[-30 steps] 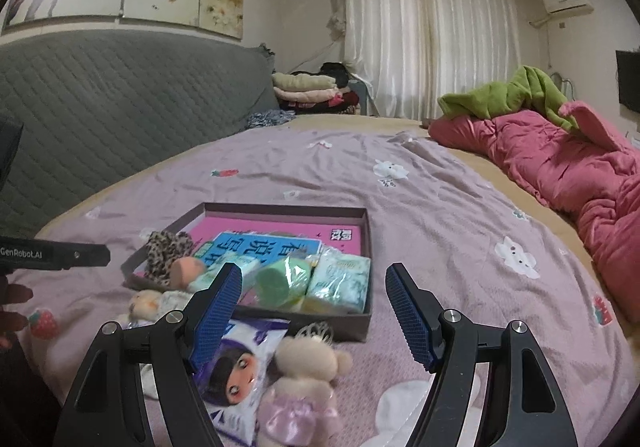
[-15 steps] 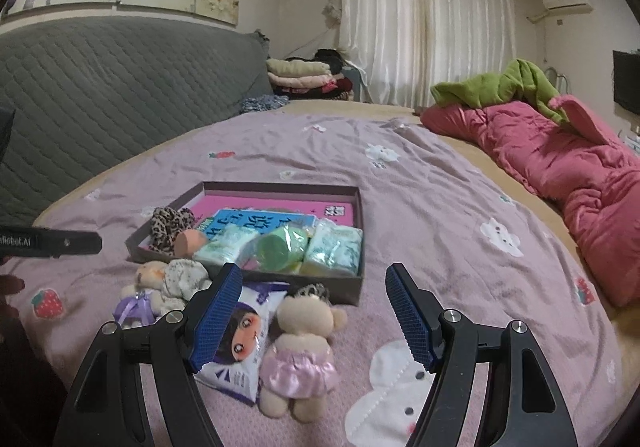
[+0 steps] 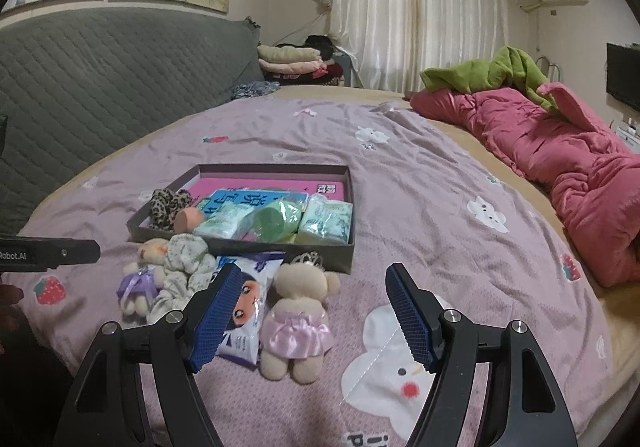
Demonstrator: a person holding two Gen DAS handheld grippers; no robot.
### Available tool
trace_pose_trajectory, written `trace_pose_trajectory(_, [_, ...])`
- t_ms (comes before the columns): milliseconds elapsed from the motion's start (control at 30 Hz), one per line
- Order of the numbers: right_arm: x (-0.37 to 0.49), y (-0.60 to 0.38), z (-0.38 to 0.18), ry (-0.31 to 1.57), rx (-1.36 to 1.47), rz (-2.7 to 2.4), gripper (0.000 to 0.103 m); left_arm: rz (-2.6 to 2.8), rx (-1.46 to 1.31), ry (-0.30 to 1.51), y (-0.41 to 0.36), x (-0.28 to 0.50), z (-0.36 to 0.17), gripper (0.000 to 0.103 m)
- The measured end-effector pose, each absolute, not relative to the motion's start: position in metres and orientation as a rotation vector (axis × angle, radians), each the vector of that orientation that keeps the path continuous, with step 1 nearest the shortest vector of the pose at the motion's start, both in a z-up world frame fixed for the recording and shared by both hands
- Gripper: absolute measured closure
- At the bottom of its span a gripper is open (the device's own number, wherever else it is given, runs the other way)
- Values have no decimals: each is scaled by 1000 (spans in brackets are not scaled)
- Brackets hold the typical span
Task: Organize soft objects
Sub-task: 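Withdraw both open grippers from the box back over the remaining pile, then reach the left gripper to the purple-dress teddy bear while the right reaches the pink-dress bear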
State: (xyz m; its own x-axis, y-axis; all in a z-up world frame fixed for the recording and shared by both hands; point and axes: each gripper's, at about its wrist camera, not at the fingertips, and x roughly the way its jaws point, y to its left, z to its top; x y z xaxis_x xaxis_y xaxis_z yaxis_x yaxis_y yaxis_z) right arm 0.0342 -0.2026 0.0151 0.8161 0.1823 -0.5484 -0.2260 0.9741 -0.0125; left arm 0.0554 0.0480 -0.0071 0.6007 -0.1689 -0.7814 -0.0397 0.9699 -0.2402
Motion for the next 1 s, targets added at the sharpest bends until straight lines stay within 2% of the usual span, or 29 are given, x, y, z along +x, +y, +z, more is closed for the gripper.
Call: trace_pose_trajectory(1000, [40, -205, -7, 677, -62, 220, 27, -66, -246, 1023, 38, 57, -43, 42])
